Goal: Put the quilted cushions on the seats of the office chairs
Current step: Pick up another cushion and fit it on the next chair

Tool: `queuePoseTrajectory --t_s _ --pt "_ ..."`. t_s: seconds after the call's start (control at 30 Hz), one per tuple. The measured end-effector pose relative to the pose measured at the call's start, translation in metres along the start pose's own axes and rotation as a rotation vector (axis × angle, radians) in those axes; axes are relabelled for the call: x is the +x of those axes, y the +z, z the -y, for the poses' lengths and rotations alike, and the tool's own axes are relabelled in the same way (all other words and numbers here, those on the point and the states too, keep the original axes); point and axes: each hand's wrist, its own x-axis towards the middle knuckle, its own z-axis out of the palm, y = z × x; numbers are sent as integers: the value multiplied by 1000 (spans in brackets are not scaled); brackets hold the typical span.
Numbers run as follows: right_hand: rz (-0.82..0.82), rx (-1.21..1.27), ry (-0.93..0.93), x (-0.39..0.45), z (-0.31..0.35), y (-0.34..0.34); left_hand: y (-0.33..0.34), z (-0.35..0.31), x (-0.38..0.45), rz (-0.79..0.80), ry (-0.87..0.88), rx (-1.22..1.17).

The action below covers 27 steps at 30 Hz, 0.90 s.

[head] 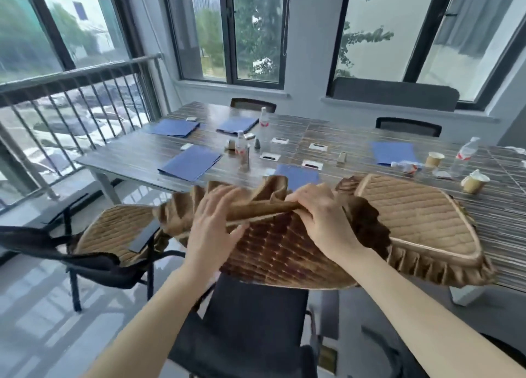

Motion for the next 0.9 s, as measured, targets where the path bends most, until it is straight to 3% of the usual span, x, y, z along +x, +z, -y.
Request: queuePoseTrajectory --t_s 0.07,0.17,0.4,0.5,0.7,0.83,0.9 --pt "-23 -44 -42 9 14 13 -3 10 14 175 18 80" --pt "-97 -32 -16 25 22 31 -4 27 22 365 -91 81" --pt "-212 47 75 33 21 43 2 57 20 240 -288 -75" --pt "-162 121 199 23 -3 45 1 69 22 231 -369 -260" --pt "225 213 816 -25 -84 76 -24 72 36 140 -454 -453" --pt "204 436 1146 -42 -120 87 -48 74 46 83 -511 -522" --pt "151 721 1397 -45 -126 81 -59 79 49 58 -522 -596"
